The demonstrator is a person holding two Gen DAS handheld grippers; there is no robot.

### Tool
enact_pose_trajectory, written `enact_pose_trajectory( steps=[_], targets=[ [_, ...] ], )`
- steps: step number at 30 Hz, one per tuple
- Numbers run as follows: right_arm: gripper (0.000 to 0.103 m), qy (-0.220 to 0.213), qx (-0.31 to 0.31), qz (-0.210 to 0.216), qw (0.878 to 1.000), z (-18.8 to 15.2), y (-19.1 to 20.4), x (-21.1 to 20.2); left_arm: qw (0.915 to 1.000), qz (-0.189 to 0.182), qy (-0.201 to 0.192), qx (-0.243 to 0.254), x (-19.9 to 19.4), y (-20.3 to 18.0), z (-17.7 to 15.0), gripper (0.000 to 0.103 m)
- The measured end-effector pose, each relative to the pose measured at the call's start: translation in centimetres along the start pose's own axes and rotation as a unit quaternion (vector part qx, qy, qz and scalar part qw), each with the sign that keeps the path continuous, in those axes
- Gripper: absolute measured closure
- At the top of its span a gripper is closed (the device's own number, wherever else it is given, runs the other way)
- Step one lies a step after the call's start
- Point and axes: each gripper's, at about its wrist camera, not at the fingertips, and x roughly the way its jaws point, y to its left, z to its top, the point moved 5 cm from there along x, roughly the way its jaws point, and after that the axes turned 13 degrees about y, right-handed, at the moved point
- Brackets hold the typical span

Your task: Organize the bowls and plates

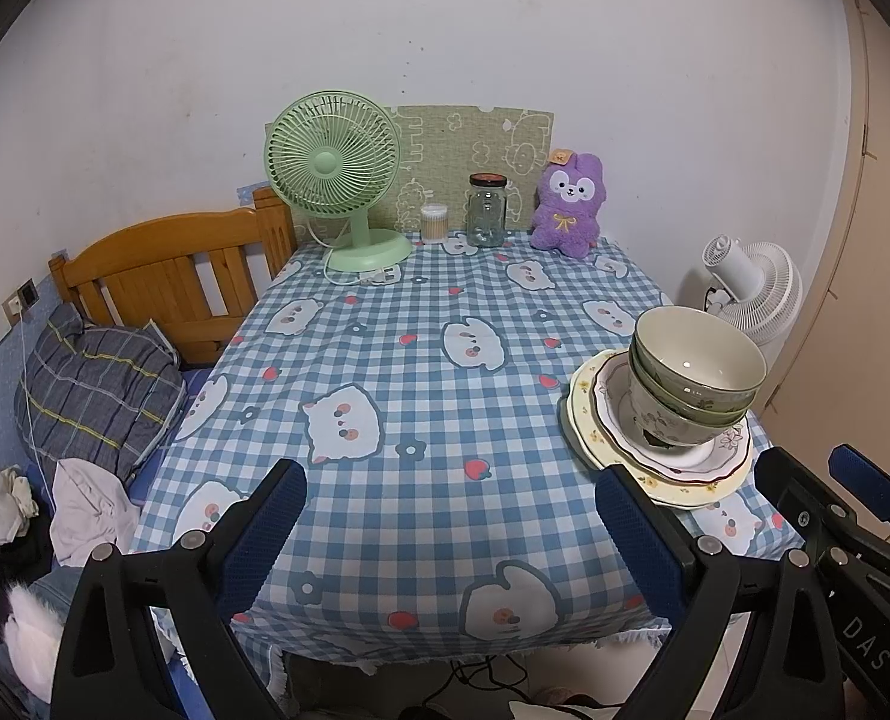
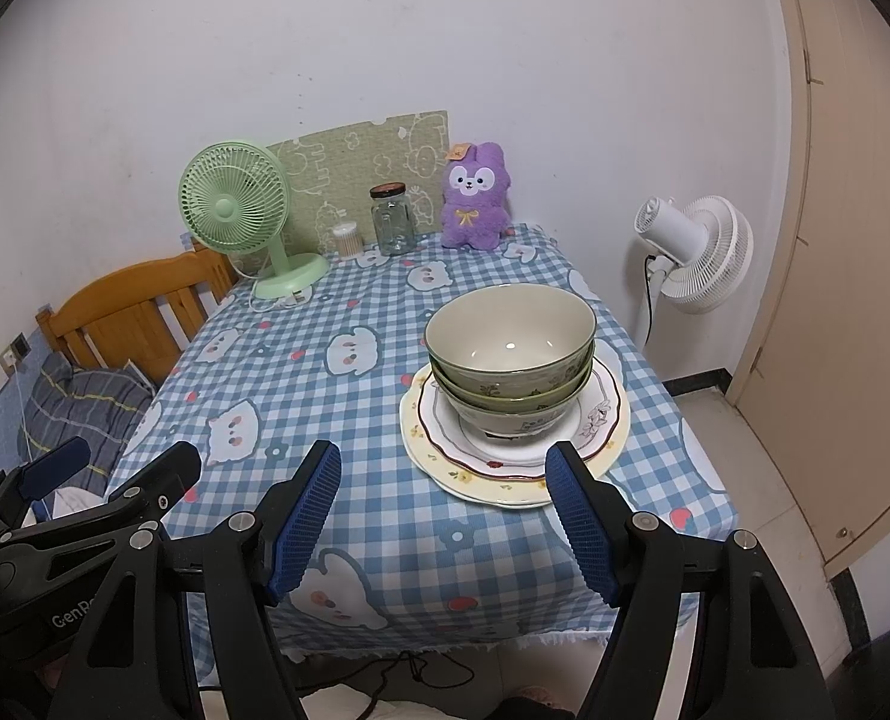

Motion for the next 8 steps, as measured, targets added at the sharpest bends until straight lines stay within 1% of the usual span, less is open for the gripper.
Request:
enact_pose_trajectory(
  steps=[8],
  targets=[
    [0.029,0.001,0.001,0.000,1.000,-0.06,-0.11,0.07,1.0000,0.000,0.001,0.000,0.22,-0.10,0.09,0.005]
  ],
)
